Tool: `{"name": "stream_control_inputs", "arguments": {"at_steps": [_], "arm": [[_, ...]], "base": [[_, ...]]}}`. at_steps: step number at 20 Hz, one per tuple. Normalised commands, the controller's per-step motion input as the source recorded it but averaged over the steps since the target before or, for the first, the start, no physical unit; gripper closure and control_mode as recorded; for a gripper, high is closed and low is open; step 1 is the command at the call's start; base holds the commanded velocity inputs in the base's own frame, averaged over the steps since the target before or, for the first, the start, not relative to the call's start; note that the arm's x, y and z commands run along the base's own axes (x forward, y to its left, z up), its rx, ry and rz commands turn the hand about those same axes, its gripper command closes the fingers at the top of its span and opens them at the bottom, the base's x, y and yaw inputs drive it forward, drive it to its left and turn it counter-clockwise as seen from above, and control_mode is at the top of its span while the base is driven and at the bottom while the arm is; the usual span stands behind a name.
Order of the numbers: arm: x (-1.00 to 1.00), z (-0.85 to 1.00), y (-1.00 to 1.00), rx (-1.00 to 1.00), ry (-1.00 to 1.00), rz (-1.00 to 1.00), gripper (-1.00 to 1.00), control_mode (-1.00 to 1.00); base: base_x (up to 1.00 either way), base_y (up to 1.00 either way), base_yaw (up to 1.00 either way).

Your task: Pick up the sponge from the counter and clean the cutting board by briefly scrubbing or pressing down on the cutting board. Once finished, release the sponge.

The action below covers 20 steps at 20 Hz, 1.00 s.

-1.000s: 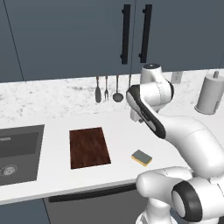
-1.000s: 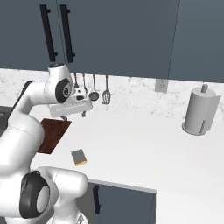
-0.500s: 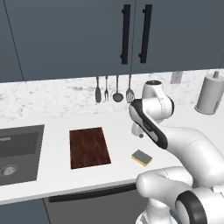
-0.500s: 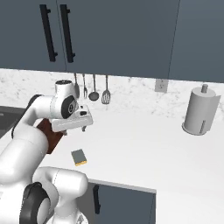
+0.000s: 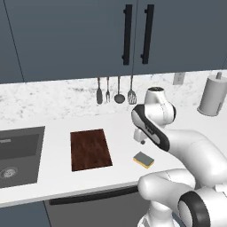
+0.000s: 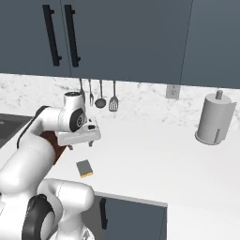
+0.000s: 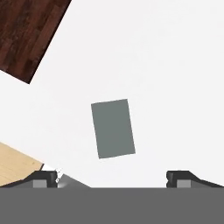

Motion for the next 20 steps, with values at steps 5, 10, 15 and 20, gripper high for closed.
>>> {"name": "stream_control_inputs", "arguments": {"at_steps": [5,10,15,20], "arm": [[0.03,-0.35,0.00,0.00,0.02,0.00,-1.00,-1.00],[0.06,-0.42,0.00,0.00,0.03,0.00,-1.00,-1.00],[0.17,-0.41,0.00,0.00,0.04,0.00,-1.00,-1.00],[0.16,-0.30,0.00,0.00,0.05,0.00,-1.00,-1.00]], "base": [[0.00,0.00,0.00],[0.00,0.00,0.00],[0.00,0.00,0.00],[0.00,0.00,0.00]]}}
